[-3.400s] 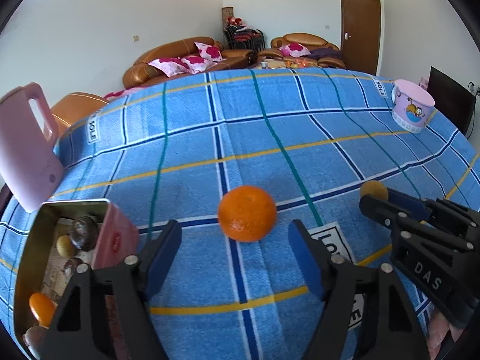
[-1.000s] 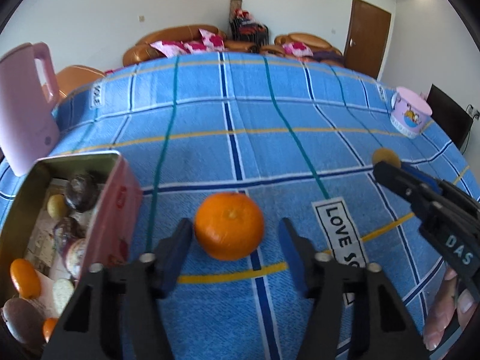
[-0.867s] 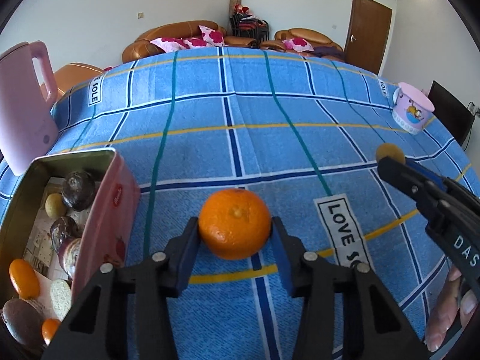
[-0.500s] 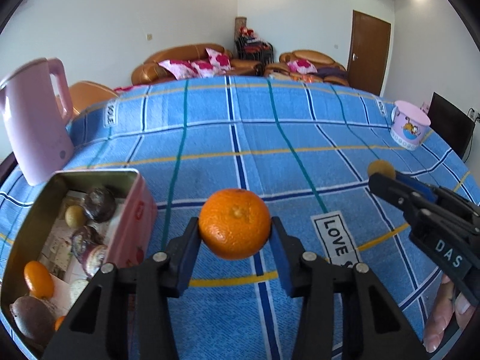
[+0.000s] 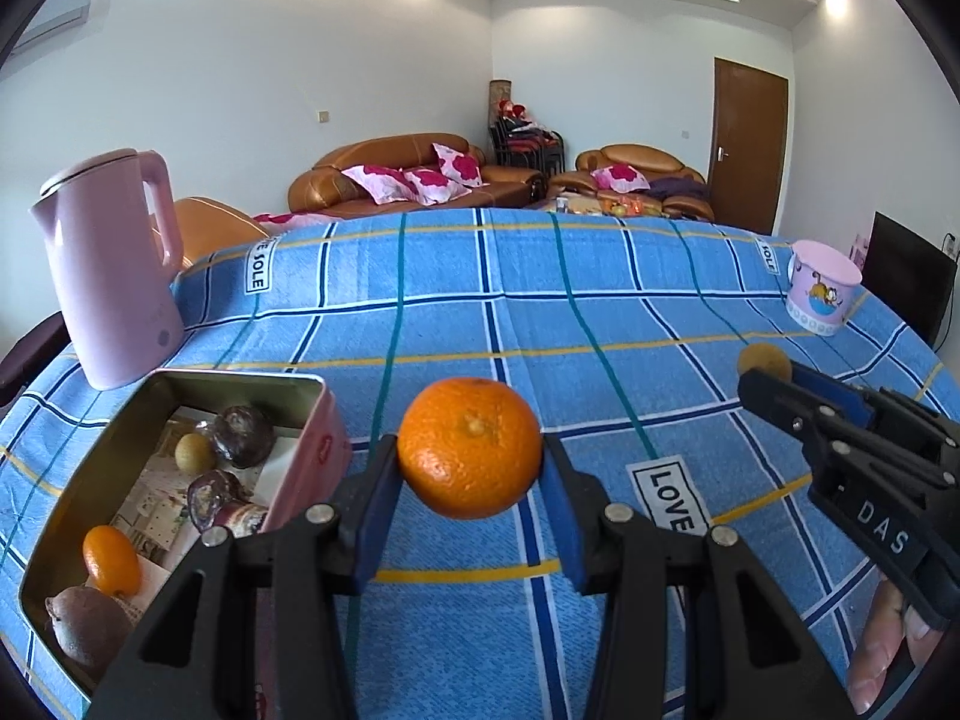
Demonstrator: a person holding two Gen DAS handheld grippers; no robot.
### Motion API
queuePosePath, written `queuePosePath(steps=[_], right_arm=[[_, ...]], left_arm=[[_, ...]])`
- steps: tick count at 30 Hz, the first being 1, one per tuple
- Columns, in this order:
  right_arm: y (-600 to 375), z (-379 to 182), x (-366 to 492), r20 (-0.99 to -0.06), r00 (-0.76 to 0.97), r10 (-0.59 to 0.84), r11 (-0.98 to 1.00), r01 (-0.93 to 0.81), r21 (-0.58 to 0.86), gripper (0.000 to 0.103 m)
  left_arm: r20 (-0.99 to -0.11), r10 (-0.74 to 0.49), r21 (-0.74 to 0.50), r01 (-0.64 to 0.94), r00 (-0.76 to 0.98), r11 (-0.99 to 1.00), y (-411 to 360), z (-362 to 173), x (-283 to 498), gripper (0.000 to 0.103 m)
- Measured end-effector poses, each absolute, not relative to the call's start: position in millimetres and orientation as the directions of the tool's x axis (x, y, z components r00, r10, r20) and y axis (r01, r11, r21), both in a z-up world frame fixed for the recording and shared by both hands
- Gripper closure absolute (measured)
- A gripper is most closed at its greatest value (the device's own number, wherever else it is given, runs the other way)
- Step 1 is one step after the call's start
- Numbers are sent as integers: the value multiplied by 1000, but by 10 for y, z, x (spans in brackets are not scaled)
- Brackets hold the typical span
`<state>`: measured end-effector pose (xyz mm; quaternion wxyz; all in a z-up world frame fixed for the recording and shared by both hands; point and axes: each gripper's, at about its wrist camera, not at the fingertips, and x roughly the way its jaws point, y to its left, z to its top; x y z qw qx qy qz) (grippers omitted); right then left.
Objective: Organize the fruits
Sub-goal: 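Lift and hold the orange and the small round fruit above the bedspread, then carry the orange and the small round fruit over the tin box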
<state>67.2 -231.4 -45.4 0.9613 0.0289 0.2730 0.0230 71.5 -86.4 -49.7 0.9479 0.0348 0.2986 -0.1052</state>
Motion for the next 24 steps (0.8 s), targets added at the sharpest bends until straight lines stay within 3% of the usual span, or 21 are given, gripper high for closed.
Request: queuePosePath(steps=[24], right_arm=[[-2202, -352, 458, -417, 908, 49, 999, -49, 11, 74]], left_arm=[[-470, -140, 27, 173, 872, 985, -783, -395, 506, 56]])
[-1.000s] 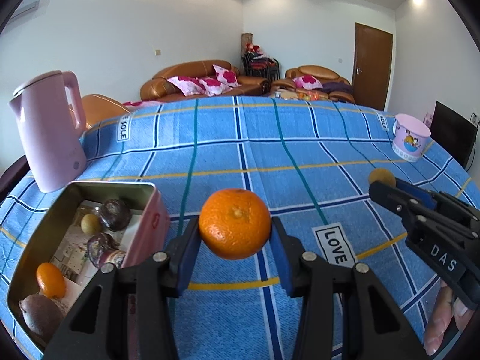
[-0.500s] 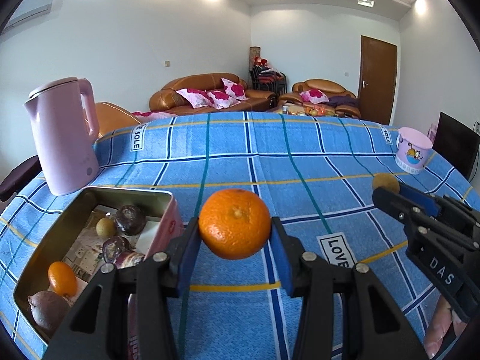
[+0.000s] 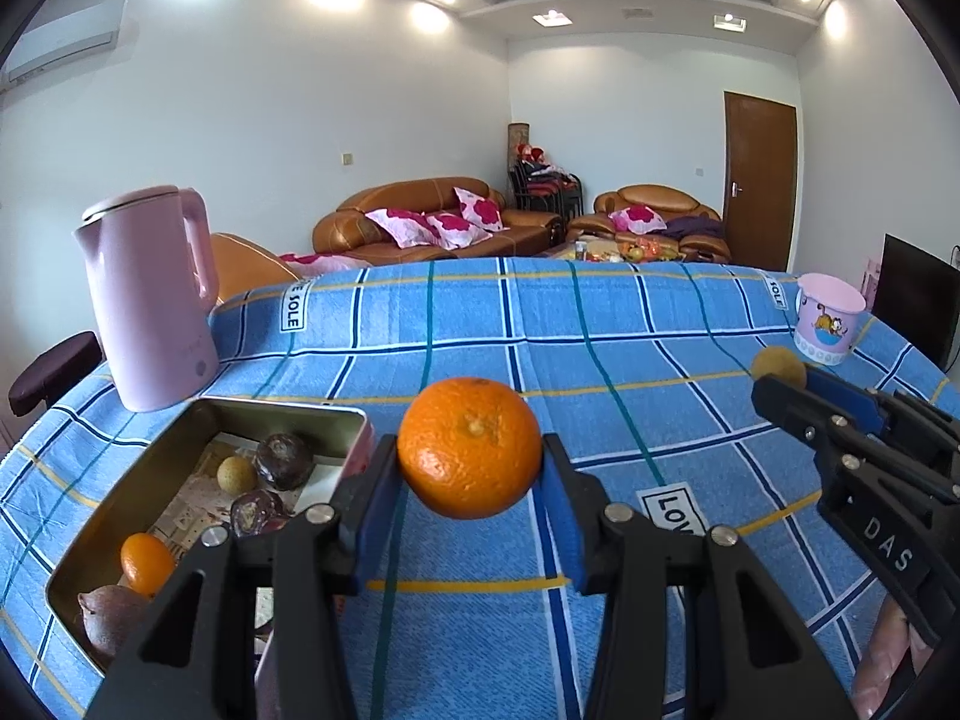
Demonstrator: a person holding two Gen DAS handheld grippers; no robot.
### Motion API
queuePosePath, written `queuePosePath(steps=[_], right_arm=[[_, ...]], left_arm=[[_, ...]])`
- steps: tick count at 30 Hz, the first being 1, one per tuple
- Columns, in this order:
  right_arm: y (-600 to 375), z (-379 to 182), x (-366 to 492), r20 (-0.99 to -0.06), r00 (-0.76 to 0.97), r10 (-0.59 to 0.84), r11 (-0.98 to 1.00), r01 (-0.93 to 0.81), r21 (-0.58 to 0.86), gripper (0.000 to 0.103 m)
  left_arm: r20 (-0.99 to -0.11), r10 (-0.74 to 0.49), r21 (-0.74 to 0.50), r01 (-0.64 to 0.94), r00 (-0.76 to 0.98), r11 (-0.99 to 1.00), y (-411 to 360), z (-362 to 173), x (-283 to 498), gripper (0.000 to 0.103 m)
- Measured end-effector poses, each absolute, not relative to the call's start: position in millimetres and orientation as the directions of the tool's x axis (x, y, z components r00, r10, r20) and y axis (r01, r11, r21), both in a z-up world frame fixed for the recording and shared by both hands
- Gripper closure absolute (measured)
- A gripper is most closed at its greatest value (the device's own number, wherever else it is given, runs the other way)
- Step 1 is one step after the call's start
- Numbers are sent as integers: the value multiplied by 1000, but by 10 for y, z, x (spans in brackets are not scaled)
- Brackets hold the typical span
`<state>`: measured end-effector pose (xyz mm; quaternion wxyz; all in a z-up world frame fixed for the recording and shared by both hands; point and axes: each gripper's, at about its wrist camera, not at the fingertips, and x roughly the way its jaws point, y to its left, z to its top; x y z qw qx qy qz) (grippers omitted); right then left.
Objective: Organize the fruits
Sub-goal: 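Carry the orange and the small round fruit over the tin box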
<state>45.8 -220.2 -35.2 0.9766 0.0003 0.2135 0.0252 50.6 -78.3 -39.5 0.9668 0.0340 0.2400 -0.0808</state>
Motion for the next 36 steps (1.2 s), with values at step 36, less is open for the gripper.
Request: queuePosePath(steps=[36], right_arm=[[-774, 50, 720, -443, 819, 366, 924, -375, 70, 74]], left_arm=[[-519, 97, 93, -57, 849, 994, 695, -249, 578, 56]])
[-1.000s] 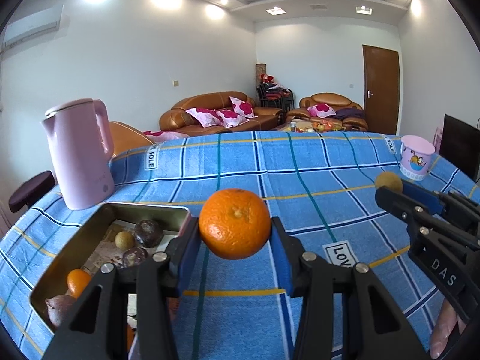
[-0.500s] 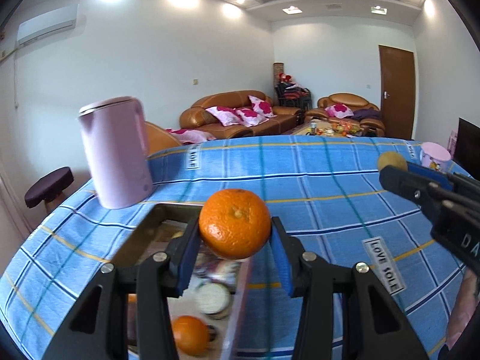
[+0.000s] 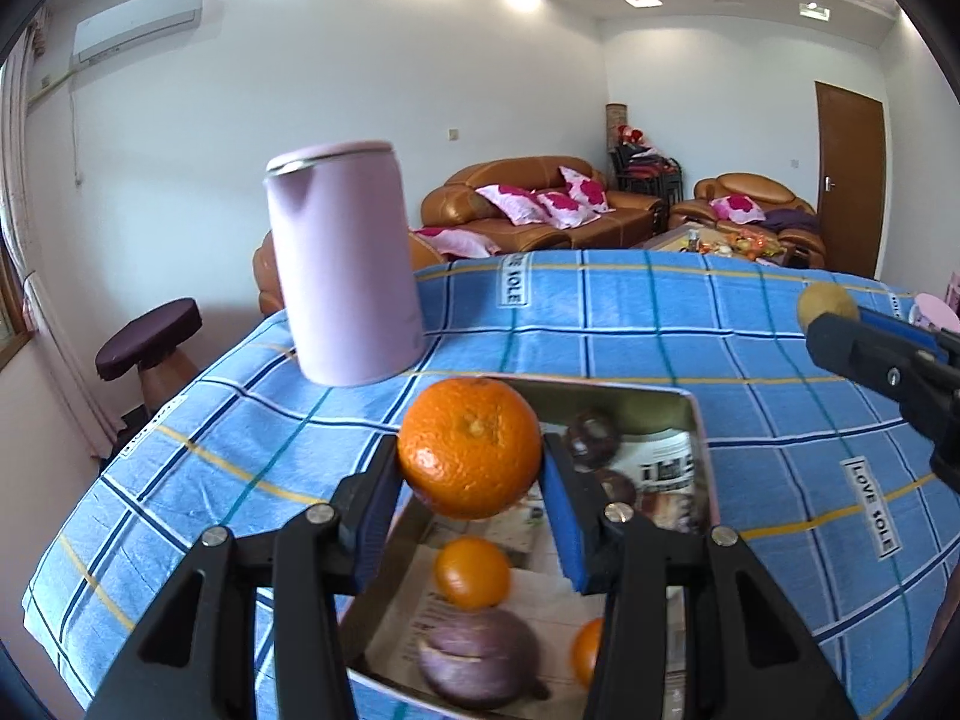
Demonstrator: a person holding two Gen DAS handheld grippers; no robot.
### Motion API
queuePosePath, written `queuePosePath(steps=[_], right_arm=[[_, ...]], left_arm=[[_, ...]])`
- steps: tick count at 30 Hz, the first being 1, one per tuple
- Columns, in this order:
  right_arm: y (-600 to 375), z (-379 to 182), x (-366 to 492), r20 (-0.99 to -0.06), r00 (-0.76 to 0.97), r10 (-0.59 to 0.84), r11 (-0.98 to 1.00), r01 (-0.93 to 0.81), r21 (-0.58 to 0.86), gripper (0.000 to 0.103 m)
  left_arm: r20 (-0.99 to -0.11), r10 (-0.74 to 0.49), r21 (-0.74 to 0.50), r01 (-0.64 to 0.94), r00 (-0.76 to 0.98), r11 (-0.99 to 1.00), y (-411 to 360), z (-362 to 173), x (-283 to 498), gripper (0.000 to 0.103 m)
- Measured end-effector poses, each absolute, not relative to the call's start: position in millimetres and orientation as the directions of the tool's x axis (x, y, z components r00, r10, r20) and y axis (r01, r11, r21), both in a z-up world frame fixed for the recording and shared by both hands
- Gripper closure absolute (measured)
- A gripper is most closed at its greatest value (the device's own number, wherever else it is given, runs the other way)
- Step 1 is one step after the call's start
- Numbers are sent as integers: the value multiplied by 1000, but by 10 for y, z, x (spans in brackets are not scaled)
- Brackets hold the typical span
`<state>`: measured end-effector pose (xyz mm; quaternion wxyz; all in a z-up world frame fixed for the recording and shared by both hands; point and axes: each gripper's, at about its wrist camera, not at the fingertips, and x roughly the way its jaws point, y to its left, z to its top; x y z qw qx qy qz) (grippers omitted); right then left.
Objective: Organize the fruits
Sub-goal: 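Carry the orange and the small round fruit over the tin box, then lower both fruits into the tin box and open both tools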
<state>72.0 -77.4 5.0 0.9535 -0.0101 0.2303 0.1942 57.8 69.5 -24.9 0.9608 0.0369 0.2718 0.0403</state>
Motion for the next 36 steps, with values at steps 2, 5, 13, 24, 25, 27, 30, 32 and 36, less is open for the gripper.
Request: queuePosePath(steps=[2, 5, 13, 24, 25, 27, 30, 32, 36], right_arm=[[-688, 15, 767, -455, 806, 378, 919, -388, 76, 74], [-579, -42, 822, -474, 787, 394, 911, -404, 86, 74], [-348, -219, 898, -524, 750, 405, 900, -429, 81, 74], [-184, -369, 969, -567, 723, 396, 893, -446, 55, 74], [-166, -386, 968, -571, 721, 393, 892, -449, 48, 74], [-143, -421, 964, -578, 717, 391, 891, -451, 44, 74], [-108, -459, 969, -584, 712, 390, 890, -454, 41, 74], [-88, -476, 965, -586, 711, 388, 889, -456, 35, 74], [-58, -507, 966, -591, 709, 384, 889, -458, 28, 74]], left_arm=[[-528, 102, 92, -62, 843, 994, 748, -279, 611, 56], [-547, 92, 77, -59, 832, 995, 809, -326, 651, 56], [-574, 86, 66, -59, 815, 996, 890, -423, 717, 56], [-587, 82, 67, -52, 805, 996, 899, -478, 742, 56], [-589, 81, 66, -52, 804, 996, 901, -489, 746, 56], [-595, 76, 61, -49, 800, 997, 909, -508, 756, 56], [-601, 78, 58, -53, 795, 997, 933, -532, 770, 56], [-603, 77, 59, -52, 794, 997, 938, -543, 765, 56], [-603, 79, 64, -51, 794, 997, 930, -569, 759, 56]])
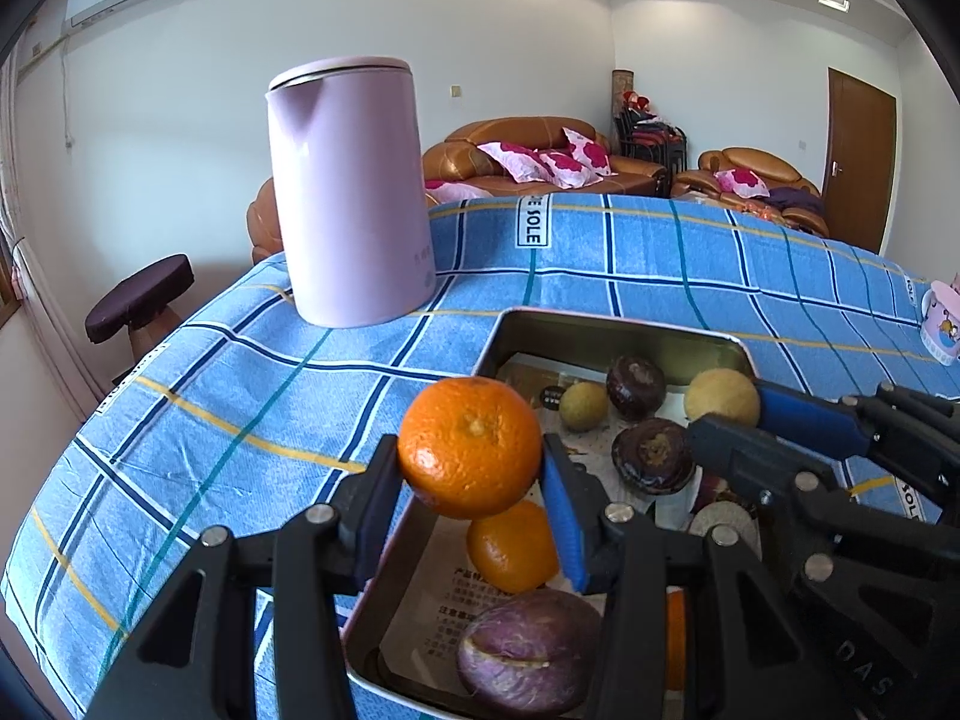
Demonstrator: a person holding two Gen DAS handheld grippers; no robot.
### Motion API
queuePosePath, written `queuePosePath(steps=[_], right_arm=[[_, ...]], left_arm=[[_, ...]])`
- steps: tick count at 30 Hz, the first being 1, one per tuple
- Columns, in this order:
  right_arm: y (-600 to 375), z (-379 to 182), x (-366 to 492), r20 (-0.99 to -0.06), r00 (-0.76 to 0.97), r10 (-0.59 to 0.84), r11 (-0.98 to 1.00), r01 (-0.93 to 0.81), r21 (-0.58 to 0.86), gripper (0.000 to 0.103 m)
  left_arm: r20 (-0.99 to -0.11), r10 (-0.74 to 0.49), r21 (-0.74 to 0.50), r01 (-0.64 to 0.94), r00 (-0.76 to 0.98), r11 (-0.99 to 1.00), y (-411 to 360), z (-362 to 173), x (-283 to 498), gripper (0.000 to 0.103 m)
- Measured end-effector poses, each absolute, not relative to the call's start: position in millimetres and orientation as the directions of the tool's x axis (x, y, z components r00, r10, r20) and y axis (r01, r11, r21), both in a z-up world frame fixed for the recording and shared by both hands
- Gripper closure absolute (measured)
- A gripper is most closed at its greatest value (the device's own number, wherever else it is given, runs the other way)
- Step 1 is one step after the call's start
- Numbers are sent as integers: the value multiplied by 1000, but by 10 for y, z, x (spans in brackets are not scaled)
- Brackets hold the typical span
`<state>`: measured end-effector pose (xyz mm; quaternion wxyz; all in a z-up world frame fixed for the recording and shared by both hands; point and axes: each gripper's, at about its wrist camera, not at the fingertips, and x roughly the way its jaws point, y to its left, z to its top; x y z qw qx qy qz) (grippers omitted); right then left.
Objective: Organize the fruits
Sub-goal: 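Lower both fruits into the tin box and open both tools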
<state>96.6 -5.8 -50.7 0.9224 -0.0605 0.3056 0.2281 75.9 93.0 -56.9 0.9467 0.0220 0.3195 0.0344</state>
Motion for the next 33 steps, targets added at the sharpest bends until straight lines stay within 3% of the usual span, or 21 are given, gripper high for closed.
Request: queuePosePath(steps=[26, 33], right_arm=[[-15, -635, 1006, -620, 687, 379, 882, -471, 18, 74], [-36, -646, 1003, -621, 684, 382, 882, -470, 25, 73]], left_arm=[[-597, 72, 58, -46, 799, 997, 933, -544, 707, 53], [-591, 81, 48, -65, 802, 997, 990, -516, 669, 43]])
